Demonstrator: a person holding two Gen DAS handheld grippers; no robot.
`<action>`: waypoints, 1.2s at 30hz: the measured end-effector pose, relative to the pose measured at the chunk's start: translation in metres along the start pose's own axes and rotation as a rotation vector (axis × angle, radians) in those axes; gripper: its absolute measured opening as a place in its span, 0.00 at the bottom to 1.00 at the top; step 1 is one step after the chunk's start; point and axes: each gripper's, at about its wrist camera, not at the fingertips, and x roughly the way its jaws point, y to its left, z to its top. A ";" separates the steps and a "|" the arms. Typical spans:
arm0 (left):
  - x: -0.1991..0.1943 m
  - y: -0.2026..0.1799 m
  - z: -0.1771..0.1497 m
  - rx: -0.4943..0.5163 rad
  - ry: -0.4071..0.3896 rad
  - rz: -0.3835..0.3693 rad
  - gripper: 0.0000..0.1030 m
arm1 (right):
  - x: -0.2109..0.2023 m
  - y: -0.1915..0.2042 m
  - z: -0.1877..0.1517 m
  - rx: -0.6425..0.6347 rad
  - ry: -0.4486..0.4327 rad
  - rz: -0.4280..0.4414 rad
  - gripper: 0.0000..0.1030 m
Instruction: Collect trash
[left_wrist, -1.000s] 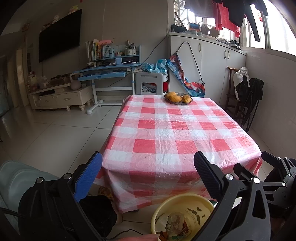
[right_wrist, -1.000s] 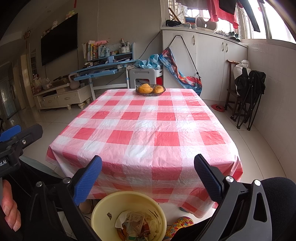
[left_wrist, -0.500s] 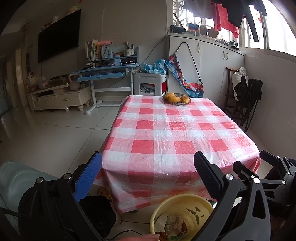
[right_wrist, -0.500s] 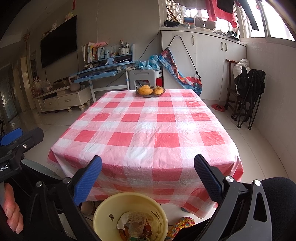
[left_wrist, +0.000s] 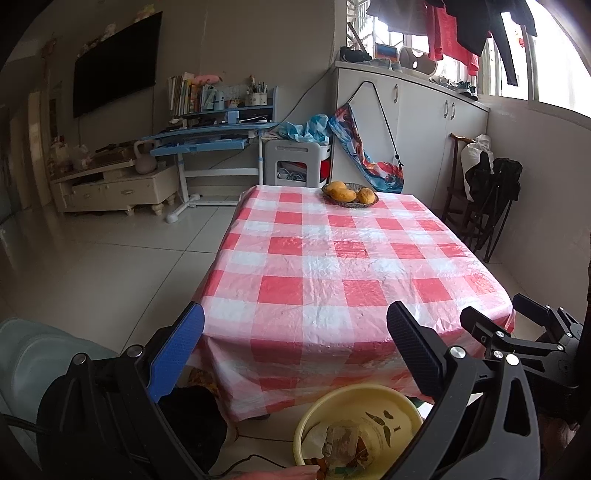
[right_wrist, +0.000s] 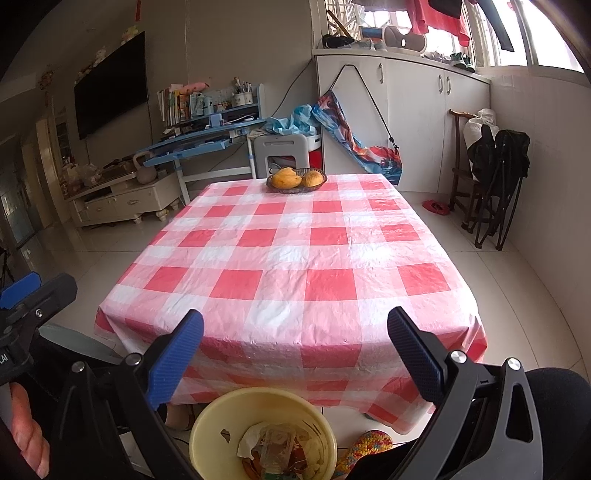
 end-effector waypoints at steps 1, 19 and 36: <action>0.001 0.001 0.000 -0.003 0.006 0.002 0.93 | 0.002 -0.002 0.001 0.007 0.006 0.001 0.92; 0.026 -0.002 0.012 0.028 0.120 0.043 0.93 | 0.104 -0.037 0.075 0.022 0.148 -0.039 0.92; 0.059 -0.023 0.025 0.082 0.198 0.016 0.93 | 0.210 -0.054 0.098 -0.001 0.329 -0.096 0.92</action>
